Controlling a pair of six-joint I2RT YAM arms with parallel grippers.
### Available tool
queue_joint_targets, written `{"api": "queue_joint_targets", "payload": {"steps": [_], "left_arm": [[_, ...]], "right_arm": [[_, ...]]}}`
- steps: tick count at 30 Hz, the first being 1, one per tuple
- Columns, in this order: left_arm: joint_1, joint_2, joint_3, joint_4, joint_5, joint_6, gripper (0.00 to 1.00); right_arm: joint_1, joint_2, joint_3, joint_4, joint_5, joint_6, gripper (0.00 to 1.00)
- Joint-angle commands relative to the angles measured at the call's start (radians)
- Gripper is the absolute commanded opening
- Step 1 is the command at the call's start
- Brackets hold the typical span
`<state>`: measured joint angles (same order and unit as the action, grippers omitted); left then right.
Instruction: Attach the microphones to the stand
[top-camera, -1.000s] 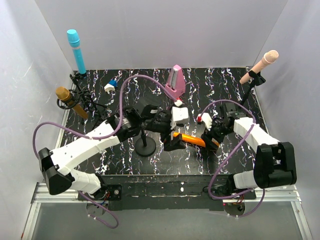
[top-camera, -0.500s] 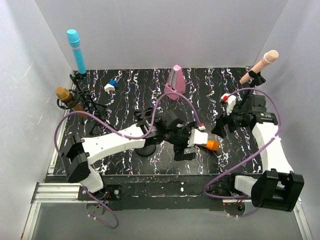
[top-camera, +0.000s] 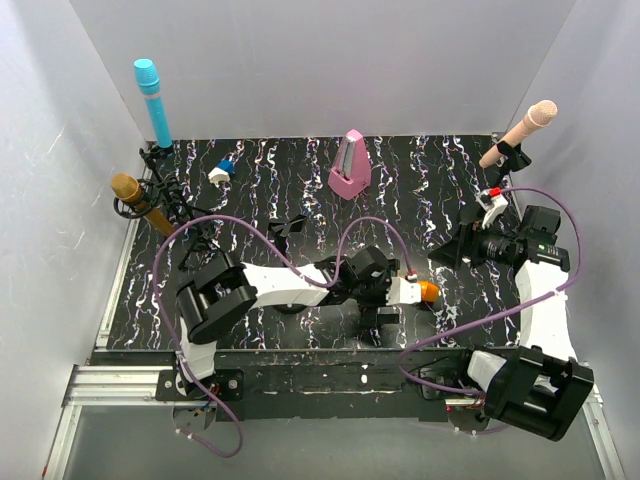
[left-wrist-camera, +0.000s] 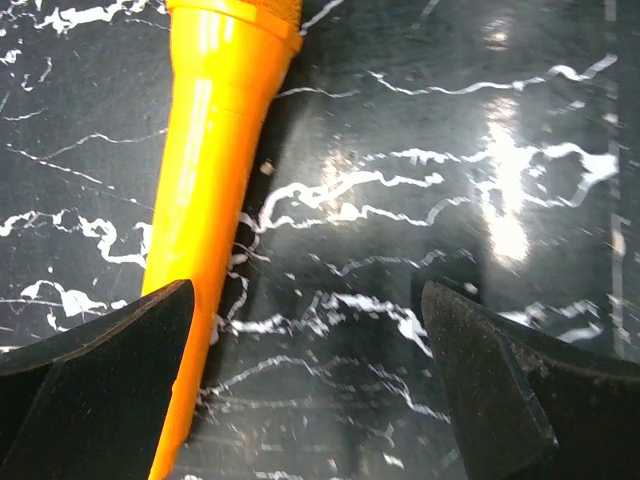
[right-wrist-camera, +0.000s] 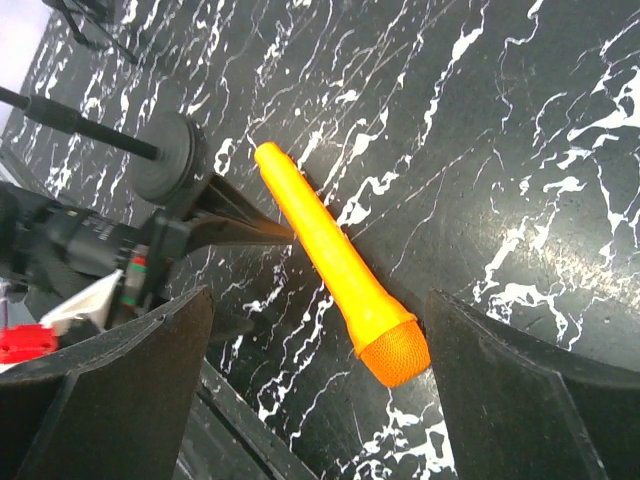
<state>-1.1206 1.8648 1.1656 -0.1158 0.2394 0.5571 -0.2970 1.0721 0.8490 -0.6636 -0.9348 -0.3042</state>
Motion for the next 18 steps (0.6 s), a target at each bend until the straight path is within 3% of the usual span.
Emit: {"api": "queue_joint_targets", "payload": {"steps": [1, 10, 18], "left_arm": [[0.010, 0.039, 0.012, 0.202, -0.068, -0.014, 0.98], [0.059, 0.137, 0.094, 0.173, -0.023, -0.091, 0.94], [0.067, 0.083, 0.112, 0.168, 0.025, -0.048, 0.96]], "right_arm": [[-0.024, -0.047, -0.022, 0.079, -0.082, 0.045, 0.92], [-0.037, -0.055, -0.016, 0.078, -0.094, 0.054, 0.91], [-0.039, -0.037, -0.018, 0.073, -0.043, 0.054, 0.90]]}}
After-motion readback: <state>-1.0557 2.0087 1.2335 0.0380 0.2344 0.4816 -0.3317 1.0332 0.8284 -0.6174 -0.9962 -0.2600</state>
